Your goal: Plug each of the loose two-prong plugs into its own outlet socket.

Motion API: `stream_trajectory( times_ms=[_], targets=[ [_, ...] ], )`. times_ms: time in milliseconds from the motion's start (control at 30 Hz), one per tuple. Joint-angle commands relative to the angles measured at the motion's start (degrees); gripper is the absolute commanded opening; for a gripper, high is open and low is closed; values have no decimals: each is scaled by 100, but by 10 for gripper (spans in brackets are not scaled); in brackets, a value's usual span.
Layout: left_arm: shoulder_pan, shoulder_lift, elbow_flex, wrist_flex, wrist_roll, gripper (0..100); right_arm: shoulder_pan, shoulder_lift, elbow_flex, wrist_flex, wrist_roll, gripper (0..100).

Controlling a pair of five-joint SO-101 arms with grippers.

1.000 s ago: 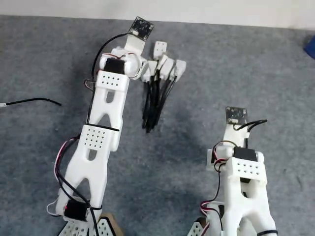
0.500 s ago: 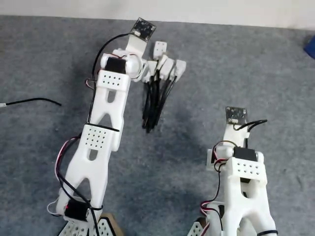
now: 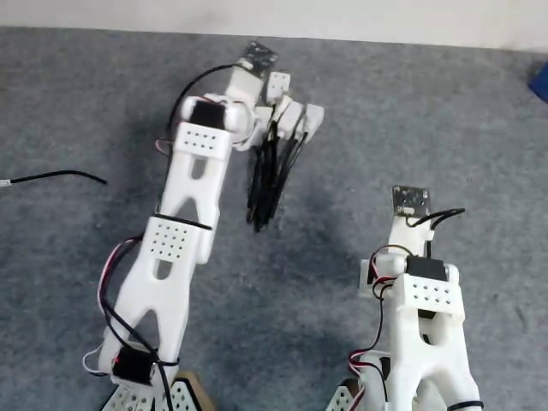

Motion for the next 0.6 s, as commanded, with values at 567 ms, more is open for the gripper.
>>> stream_trajectory(
  times_ms=[567],
  targets=[
    [-1147,-831,-48,826,-246,224,48,4,-48,-40,79,272]
  ],
)
